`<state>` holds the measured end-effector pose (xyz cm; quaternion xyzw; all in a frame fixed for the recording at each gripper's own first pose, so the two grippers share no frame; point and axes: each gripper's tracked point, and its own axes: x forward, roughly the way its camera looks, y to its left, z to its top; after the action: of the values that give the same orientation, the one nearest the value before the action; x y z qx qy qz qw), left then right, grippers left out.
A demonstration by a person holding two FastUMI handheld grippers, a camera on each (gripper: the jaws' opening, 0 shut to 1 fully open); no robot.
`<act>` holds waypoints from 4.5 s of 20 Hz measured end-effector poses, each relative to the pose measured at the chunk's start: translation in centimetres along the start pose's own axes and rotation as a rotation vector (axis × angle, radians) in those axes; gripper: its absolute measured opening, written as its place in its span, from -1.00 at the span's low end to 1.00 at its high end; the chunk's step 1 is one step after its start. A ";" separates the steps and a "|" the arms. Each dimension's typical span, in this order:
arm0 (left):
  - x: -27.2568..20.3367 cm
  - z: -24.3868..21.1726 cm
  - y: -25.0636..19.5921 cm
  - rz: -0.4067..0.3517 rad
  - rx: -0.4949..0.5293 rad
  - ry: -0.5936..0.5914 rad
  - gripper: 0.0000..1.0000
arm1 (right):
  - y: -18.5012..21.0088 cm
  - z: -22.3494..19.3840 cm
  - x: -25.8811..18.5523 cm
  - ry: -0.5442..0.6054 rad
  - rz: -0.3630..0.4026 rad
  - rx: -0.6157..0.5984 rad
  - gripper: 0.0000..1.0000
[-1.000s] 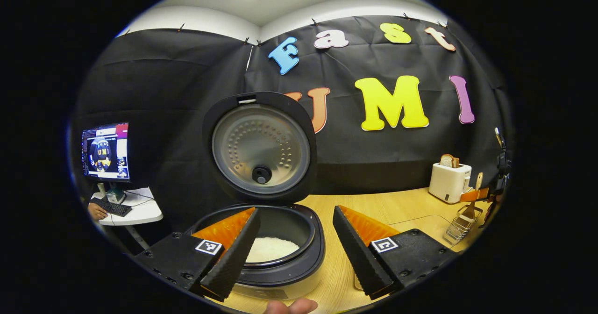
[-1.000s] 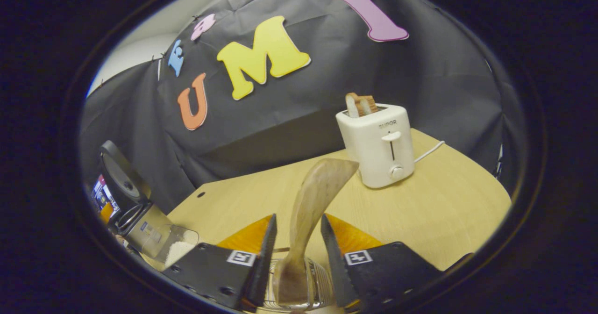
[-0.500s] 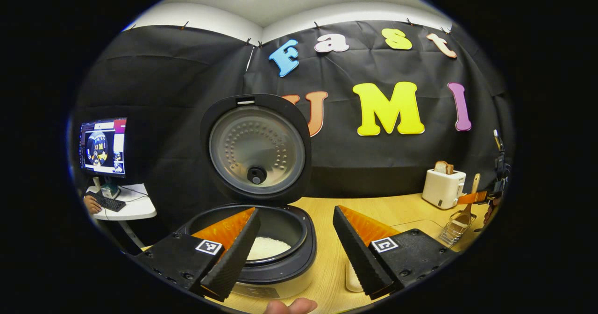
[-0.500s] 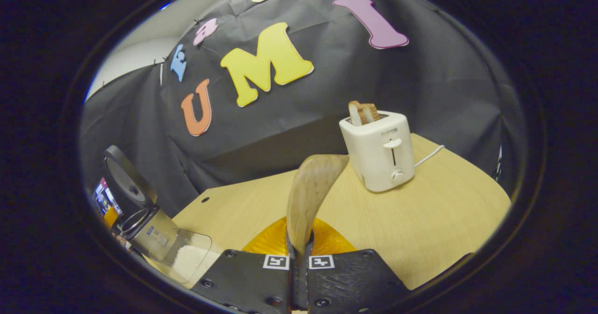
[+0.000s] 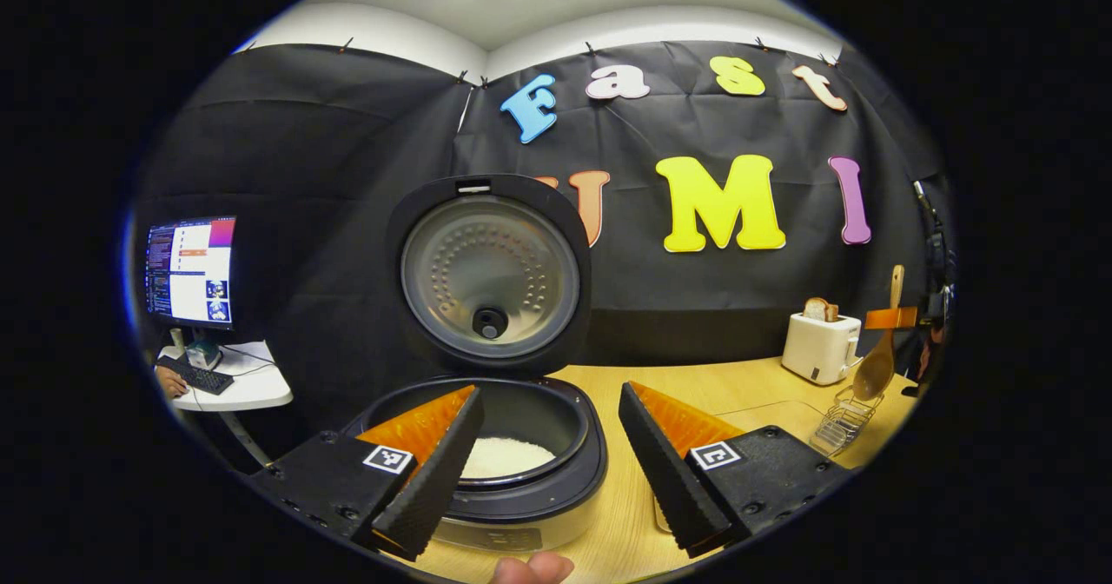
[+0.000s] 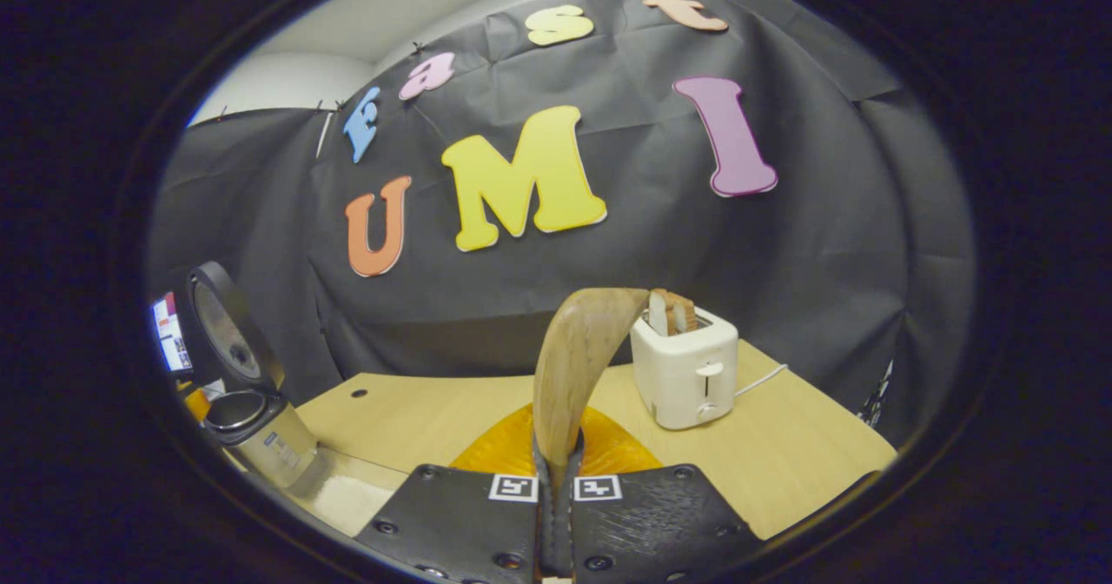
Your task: Close the left gripper, press the button to open the rice cooker; take a wooden spoon from the chopstick holder with the right hand, scoop a spoonful of rice and pour it into the rice cooker, then put the wooden spoon back into the chopstick holder.
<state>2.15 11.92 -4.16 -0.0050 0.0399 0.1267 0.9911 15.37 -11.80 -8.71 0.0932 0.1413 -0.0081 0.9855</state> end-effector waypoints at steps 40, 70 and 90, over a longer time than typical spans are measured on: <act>-1.6 2.2 5.8 -0.048 -0.087 -0.041 0.99 | 23.9 -16.4 0.9 0.366 0.202 0.221 -0.99; -1.9 1.9 11.3 0.095 0.007 -0.028 0.99 | 17.9 -6.4 0.8 0.252 0.276 0.719 -0.99; -3.1 0.6 19.4 0.267 0.007 0.009 0.99 | 42.3 -0.1 2.3 0.258 0.559 0.466 -0.99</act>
<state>-5.70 29.91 -3.35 0.0032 0.0449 0.2572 0.9653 19.38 29.77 -1.75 0.3500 0.2277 0.2406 0.8762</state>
